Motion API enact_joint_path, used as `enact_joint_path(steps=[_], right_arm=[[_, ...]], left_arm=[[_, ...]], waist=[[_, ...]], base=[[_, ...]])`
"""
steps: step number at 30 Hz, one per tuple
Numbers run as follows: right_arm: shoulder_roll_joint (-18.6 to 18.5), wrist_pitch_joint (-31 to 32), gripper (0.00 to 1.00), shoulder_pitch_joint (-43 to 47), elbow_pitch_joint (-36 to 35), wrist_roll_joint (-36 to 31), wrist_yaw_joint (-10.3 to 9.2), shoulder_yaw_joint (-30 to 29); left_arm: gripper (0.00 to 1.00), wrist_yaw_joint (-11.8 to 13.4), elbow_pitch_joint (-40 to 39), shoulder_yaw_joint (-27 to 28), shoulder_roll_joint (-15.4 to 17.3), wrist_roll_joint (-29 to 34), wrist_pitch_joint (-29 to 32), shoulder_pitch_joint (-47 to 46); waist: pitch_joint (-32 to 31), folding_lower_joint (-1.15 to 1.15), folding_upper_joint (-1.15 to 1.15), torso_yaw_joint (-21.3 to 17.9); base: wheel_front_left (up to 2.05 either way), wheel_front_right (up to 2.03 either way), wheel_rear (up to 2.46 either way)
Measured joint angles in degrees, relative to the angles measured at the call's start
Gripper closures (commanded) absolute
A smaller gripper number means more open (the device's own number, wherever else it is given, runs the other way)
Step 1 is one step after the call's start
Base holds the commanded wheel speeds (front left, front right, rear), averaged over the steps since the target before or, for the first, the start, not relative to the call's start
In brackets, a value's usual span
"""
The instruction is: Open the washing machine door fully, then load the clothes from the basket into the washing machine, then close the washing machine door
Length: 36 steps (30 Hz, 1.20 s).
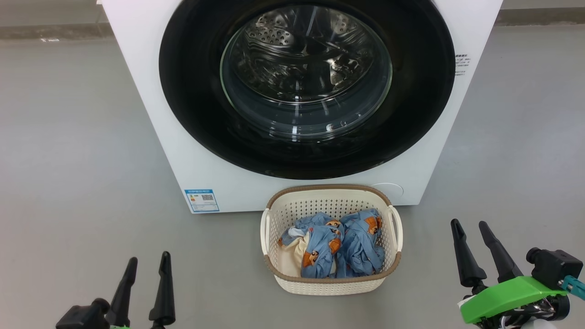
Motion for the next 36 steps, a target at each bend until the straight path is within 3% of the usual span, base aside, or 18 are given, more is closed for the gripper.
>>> enact_joint_path(steps=[17,36], right_arm=[[-0.2,-2.6,0.00,0.1,-1.2,-9.4,0.00,-0.7],[0.7,-2.6,0.00,1.8,-1.7,-9.8,0.00,-4.0]], left_arm=[[0.00,0.0,0.0,-0.7,0.6,9.5,-2.7,0.0],[0.00,-0.1,2.5,0.1,0.7,9.5,-2.7,0.0]], waist=[[0.0,0.00,0.00,-0.4],[-0.4,0.00,0.00,-0.9]], base=[[0.00,0.00,0.00],[0.00,0.00,0.00]])
